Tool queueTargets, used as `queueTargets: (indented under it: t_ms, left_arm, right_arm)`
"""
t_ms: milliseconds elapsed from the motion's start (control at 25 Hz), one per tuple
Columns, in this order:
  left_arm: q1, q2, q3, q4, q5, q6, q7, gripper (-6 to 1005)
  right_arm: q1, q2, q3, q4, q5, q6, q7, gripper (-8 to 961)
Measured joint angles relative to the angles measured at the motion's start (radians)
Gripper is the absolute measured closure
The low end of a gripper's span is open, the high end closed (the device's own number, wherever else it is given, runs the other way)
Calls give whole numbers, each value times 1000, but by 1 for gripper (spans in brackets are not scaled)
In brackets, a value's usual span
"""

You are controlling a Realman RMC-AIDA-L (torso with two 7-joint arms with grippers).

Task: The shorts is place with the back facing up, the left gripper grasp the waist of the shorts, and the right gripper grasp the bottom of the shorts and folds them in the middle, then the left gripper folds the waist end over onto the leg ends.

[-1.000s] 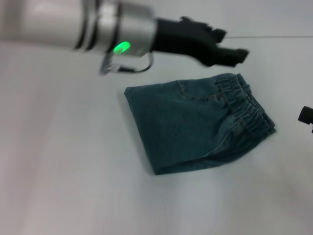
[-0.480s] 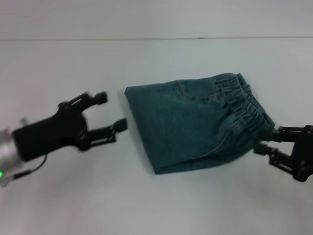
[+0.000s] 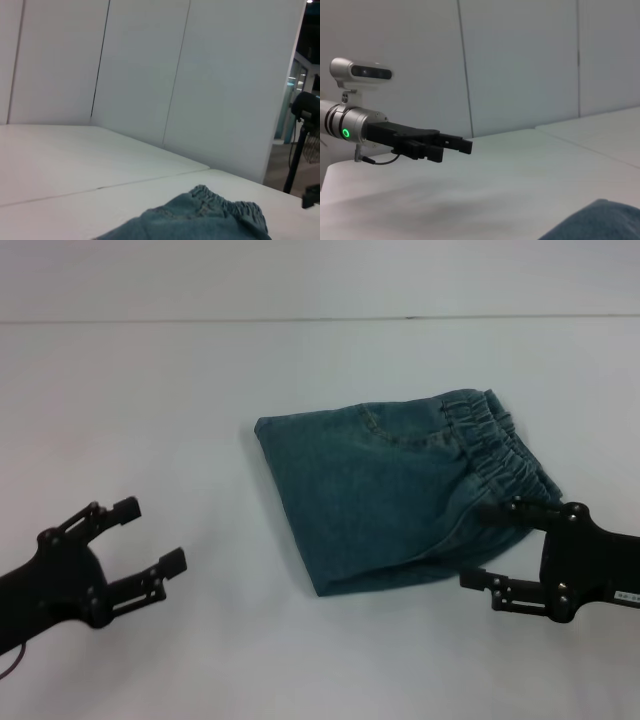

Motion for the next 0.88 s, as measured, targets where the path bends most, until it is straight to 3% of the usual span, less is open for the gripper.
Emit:
queueTargets:
  t_ms: [200,440,880]
  left_arm:
    - [14,0,-51,0,34,32,25,65]
    - [29,-8,-61,-9,37,28,79,65]
    - [35,-14,-72,-19,36,23,111,65]
  right_arm:
    - [16,-1,-3,10,2,1,-46,145]
    - [32,-5,-4,16,2,1,-48,13]
    - [34,-2,-4,18,2,5,-47,17]
